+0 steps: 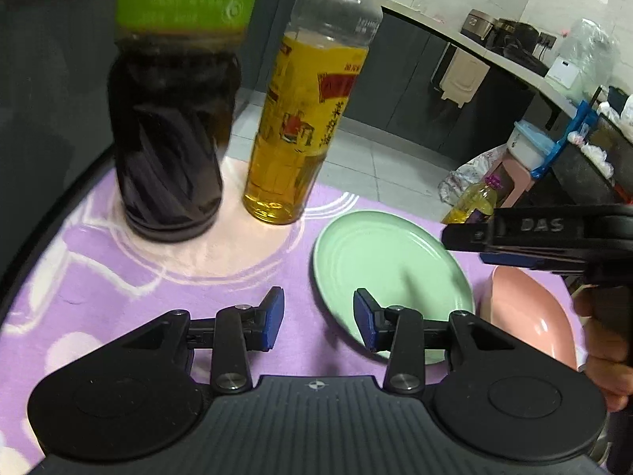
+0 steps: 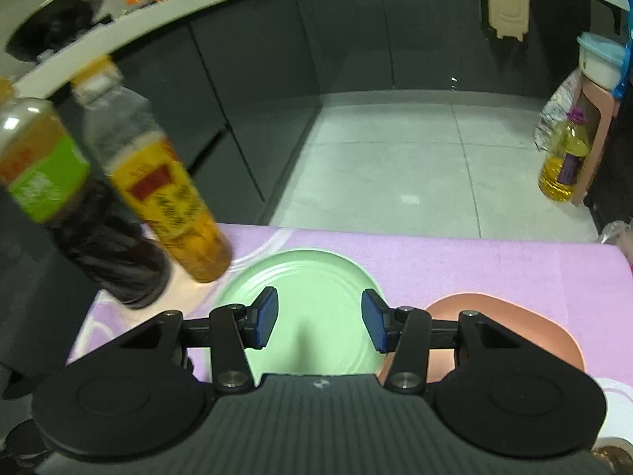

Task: Organize plates and bowls
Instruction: 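Move both grippers toward the green plate beside the bottles, then close both grippers on the rim of the pale green plate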

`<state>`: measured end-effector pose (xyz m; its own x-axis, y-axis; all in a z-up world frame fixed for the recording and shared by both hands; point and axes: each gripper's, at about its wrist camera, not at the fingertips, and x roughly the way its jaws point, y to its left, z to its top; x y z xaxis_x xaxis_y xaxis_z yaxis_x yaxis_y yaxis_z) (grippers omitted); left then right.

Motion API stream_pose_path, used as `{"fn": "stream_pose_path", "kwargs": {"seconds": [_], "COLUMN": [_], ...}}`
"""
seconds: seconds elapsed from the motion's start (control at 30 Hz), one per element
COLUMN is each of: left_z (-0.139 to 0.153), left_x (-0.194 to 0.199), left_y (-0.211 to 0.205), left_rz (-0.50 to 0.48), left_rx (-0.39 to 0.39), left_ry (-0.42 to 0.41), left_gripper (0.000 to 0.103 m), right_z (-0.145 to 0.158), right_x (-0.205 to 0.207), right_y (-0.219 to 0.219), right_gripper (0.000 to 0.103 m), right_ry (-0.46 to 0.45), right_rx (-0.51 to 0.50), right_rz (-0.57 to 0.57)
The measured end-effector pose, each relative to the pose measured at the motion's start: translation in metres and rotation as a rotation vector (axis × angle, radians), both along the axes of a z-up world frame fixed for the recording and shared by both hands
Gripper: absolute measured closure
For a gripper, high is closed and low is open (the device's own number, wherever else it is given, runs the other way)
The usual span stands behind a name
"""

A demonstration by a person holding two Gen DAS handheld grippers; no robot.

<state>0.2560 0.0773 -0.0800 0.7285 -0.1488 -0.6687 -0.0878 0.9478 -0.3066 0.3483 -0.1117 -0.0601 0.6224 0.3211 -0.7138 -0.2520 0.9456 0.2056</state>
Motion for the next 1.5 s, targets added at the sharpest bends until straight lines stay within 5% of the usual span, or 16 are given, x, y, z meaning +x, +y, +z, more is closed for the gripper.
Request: {"fn": "stream_pose_path", "kwargs": {"seconds": [0.47,0.53,0.57,0.63,0.73,1.07,1.5], "left_z": [-0.017,-0.019,-0.019,-0.018,-0.012,0.023,0.034], "left_x": [0.011,0.011,0.012,0.01,0.001,-0.065,-0.146], "left_y": [-0.016,-0.016,-0.016,-0.017,-0.011,0.024,0.056], "left_rz": [-0.053,-0.074,-0.091,-0.084,-0.059,-0.033,0.022], "left_rx": [0.036,0.019,0.008,0.038,0.072,0.08,0.121], "left_ry": [0.027,0.022,0.024,0.025,0.005,-0.088,-0.165], "left_gripper": [0.067,0.069,0.08,0.081,0.081,0.081,0.079], "right_z": [-0.033,-0.036,-0.037,-0.038,-0.034,-0.006,0.001], "right_x": [0.043,0.045,0.044,0.041,0.03,-0.035,-0.11], "right_y": [0.0,0.002,0.004,0.007,0.012,0.016,0.05], "right_gripper": [0.063,0.065,0.067,0.08,0.09,0.09,0.09], "right_ry": [0.072,0.067,0.06,0.05,0.024,-0.018,-0.007], "right_rx": [-0.078,-0.102,-0.116,-0.134,-0.157,-0.013,0.003], "right_rz": [0.001,0.005,0.009,0.025,0.028,0.099,0.204]}}
